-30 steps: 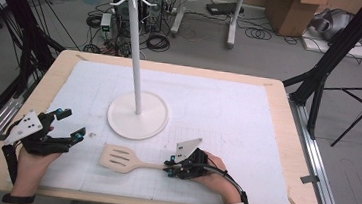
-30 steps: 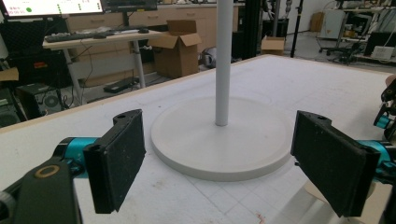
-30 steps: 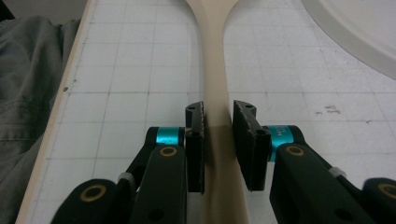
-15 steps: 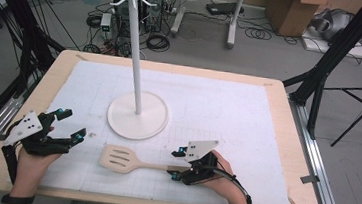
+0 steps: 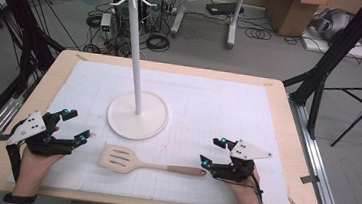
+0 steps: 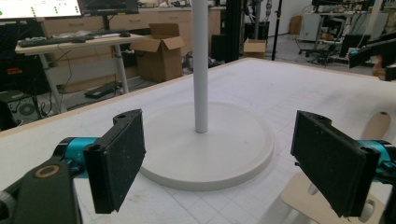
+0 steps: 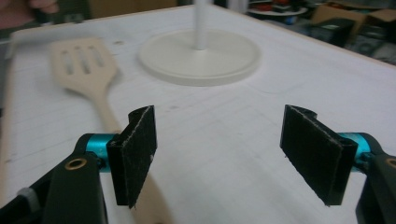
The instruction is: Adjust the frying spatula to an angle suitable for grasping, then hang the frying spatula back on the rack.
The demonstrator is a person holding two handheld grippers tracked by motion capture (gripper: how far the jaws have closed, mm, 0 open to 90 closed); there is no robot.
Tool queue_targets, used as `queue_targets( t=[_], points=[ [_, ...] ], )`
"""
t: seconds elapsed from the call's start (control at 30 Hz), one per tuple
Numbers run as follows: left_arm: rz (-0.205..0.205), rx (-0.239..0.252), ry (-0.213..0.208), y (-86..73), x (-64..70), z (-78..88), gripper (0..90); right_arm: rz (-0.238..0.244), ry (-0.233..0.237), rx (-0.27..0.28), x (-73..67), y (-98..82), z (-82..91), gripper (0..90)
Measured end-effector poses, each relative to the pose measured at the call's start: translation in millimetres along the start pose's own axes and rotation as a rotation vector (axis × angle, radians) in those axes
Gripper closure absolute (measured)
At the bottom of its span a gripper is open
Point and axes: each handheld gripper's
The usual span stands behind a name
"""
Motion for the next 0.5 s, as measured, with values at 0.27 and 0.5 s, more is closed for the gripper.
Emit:
queue_targets(
  t=[0.27, 0.5],
  points=[
    [-0.014, 0.004, -0.037, 3.4, 2.2, -8.0, 18.1, -0.162, -0.191, 0.085, 23.7, -12.0, 26.8, 20.6],
    [-0.018, 0.007, -0.109, 7.7, 4.8, -18.0, 18.1, -0.178, -0.213, 0.107, 28.3, -13.1, 38.0, 19.8]
  ],
)
Point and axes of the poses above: each handheld gripper's, and its own axes: z roughly backward along the jaws, y roughly out of its top, x roughly to its right, and after that the axes turned 12 degrees about -y, right-handed
